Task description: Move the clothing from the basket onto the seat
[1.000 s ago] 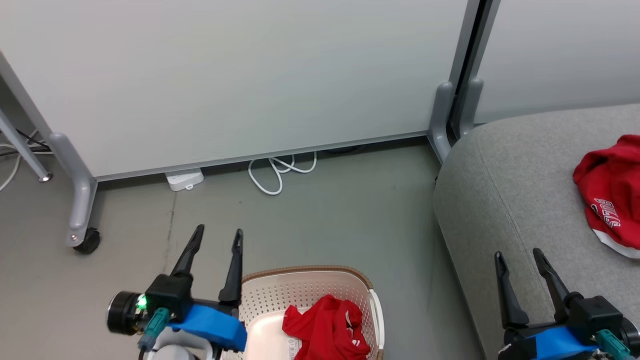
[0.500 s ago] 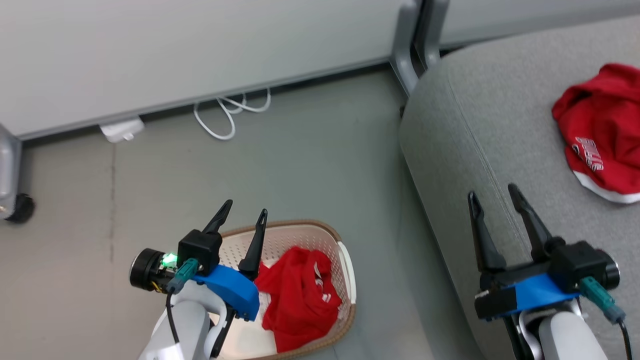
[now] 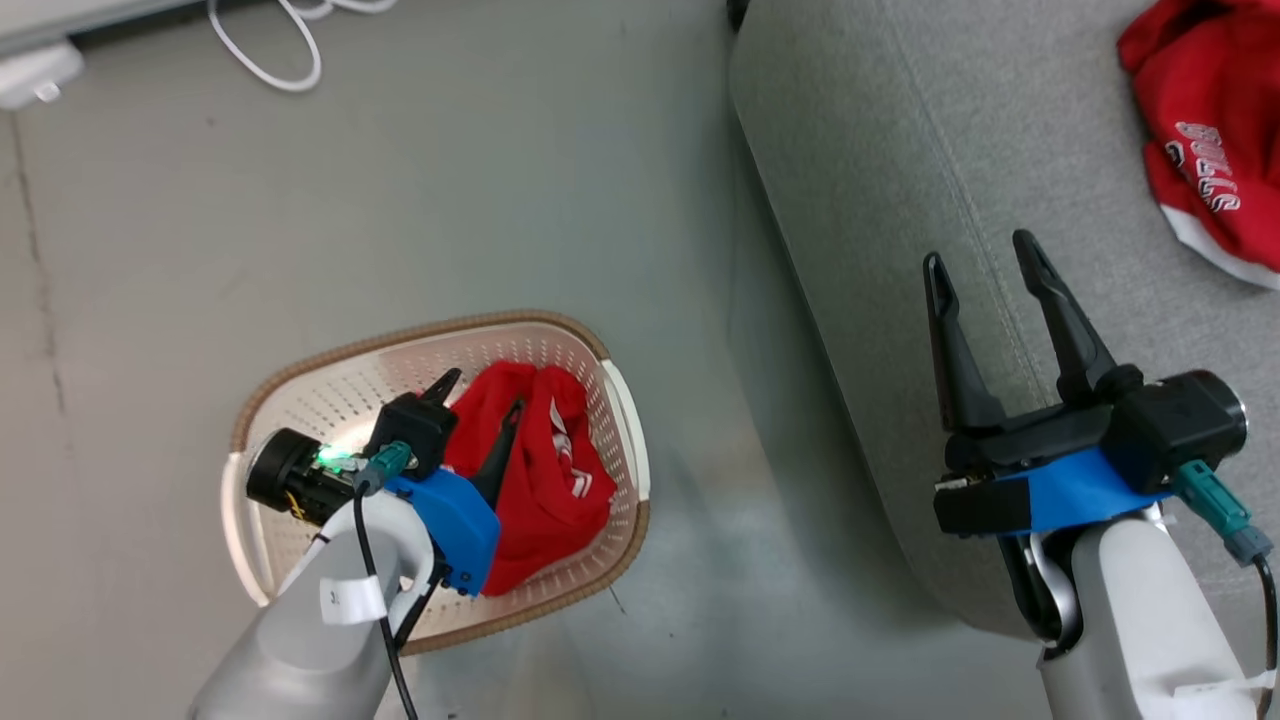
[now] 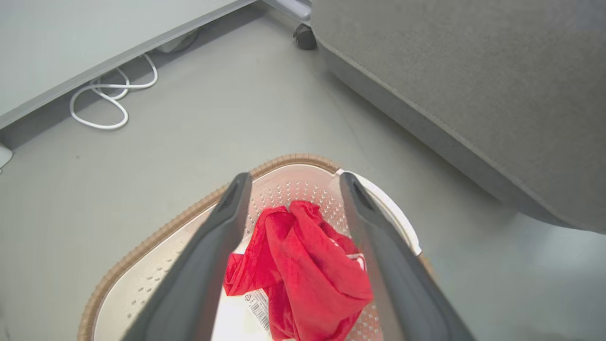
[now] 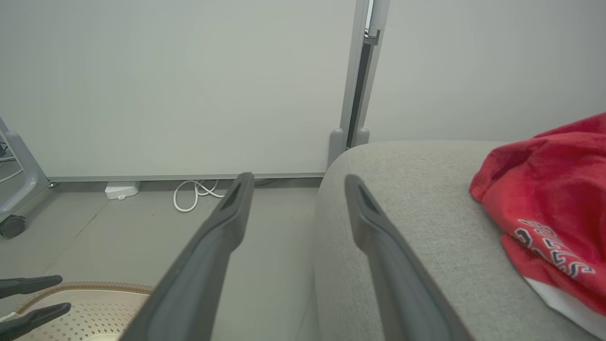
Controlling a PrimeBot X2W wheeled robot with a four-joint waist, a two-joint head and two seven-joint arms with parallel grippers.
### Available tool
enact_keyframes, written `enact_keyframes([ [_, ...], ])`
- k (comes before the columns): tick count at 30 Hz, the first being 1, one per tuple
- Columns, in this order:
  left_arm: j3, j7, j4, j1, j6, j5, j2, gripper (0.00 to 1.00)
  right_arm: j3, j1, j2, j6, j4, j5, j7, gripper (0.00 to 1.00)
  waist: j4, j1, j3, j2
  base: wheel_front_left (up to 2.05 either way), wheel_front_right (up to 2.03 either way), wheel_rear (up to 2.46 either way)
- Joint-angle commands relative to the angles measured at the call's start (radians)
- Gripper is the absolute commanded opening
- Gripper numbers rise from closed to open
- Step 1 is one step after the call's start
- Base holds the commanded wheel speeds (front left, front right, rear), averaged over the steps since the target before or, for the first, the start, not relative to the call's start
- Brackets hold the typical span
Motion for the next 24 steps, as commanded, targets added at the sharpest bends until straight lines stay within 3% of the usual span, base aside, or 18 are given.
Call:
enact_keyframes([
  [1, -0.042, -0.003, 0.042, -0.042, -0.001, -0.031, 0.013, 1.0, 0.002, -0.028, 0.0, 0.0, -0.011, -0.004, -0.004, 1.0, -0.027, -0.0003, 0.077, 0.0, 0.0, 0.0, 0.0],
  [11, -0.26, 0.067, 0.168, -0.173, -0.001, -0.214, 0.055, 1.0, 0.005, -0.104, -0.015, 0.0, -0.048, -0.01, -0.004, 1.0, -0.038, -0.0003, 0.235, 0.0, 0.0, 0.0, 0.0],
  [24, -0.442, 0.192, 0.143, -0.263, -0.001, -0.454, 0.109, 1.0, 0.009, -0.161, -0.018, 0.0, -0.095, -0.017, -0.004, 1.0, -0.037, -0.0003, 0.386, 0.0, 0.0, 0.0, 0.0],
])
